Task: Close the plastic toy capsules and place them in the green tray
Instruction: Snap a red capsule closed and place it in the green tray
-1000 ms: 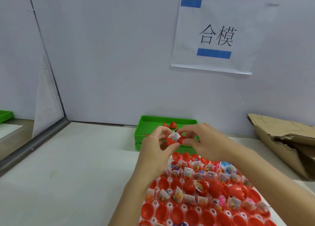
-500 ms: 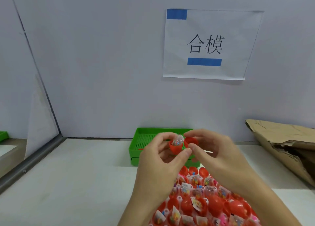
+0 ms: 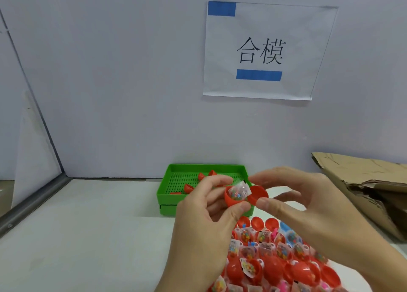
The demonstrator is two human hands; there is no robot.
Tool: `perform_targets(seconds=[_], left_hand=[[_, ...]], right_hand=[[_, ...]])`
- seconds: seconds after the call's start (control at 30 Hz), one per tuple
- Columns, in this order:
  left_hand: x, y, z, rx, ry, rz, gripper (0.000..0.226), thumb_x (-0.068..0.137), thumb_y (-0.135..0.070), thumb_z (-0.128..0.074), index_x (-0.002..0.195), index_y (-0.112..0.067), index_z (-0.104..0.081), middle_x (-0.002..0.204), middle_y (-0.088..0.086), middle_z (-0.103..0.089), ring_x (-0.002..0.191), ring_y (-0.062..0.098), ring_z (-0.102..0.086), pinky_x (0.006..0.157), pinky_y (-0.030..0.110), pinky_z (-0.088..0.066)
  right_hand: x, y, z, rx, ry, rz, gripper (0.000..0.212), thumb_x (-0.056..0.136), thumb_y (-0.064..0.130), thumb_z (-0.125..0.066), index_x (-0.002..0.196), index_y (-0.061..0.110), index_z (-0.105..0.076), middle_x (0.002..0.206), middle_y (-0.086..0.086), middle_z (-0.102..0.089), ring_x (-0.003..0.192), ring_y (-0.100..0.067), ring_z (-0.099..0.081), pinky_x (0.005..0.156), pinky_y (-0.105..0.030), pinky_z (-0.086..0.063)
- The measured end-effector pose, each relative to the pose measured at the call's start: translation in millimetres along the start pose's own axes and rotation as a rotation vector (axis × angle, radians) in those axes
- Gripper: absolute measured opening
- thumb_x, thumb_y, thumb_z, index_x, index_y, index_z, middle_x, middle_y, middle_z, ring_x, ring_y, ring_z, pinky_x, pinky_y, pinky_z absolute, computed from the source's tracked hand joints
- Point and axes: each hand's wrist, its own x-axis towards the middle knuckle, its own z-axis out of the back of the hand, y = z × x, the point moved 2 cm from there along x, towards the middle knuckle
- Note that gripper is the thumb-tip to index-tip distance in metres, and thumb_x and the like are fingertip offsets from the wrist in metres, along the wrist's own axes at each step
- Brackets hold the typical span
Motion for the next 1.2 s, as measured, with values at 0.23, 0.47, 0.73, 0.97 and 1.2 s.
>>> perform_targets(seconds=[0.23, 0.47, 0.73, 0.97, 1.2], left_hand=[[-3.0, -6.3, -4.7, 0.035, 0.037, -0.055, 0.033, 0.073, -0.01, -0.084, 0.1, -0.019, -0.066, 0.089, -0.01, -0.077, 0.086, 0.006, -0.074, 0.075, 0.018, -0.058], [-4.8, -6.5, -2.9, 0.22, -0.021, -0.132, 0.03, 0.077, -0.018, -0.083, 0.098, -0.03, -0.066, 0.088, -0.024, -0.074, 0.084, -0.006, -0.07, 0.075, 0.011, -0.055], [-6.4, -7.8, -4.3, 0.318, -0.051, -0.206, 0.038, 0.082, -0.023, -0.079, 0.104, -0.042, -0.056, 0.089, -0.032, -0.07, 0.084, -0.011, -0.068, 0.073, 0.005, -0.051], [-6.0, -11.2, -3.4, 0.075, -0.027, -0.13, 0.035, 0.076, -0.02, -0.08, 0.097, -0.04, -0.06, 0.09, -0.017, -0.076, 0.087, 0.002, -0.073, 0.075, 0.015, -0.057], [-5.2, -10.2, -2.8, -0.063, -0.031, -0.068, 0.036, 0.076, -0.006, -0.078, 0.095, -0.033, -0.063, 0.09, -0.005, -0.078, 0.086, 0.011, -0.075, 0.072, 0.019, -0.058]], right_hand=[[-0.9, 7.4, -2.8, 0.012, 0.029, 0.061, 0.026, 0.069, 0.054, -0.073, 0.092, 0.043, -0.078, 0.104, 0.018, -0.071, 0.1, -0.009, -0.068, 0.086, -0.038, -0.054], [-0.2, 13.0, -7.1, -0.023, 0.007, 0.062, 0.024, 0.07, 0.05, -0.071, 0.091, 0.044, -0.079, 0.098, 0.021, -0.071, 0.096, -0.004, -0.067, 0.083, -0.023, -0.052], [-1.2, 17.9, -11.5, -0.147, -0.048, 0.073, 0.023, 0.073, 0.041, -0.075, 0.096, 0.039, -0.079, 0.089, 0.027, -0.072, 0.093, 0.005, -0.065, 0.085, -0.01, -0.044], [-1.7, 22.8, -8.4, -0.082, -0.083, 0.105, 0.035, 0.068, 0.048, -0.073, 0.102, 0.04, -0.075, 0.092, 0.028, -0.072, 0.094, 0.004, -0.067, 0.086, -0.017, -0.05], [-1.7, 20.6, -0.8, -0.132, -0.16, 0.087, 0.013, 0.07, 0.042, -0.074, 0.08, 0.035, -0.078, 0.092, 0.023, -0.069, 0.094, -0.005, -0.066, 0.081, -0.024, -0.053]])
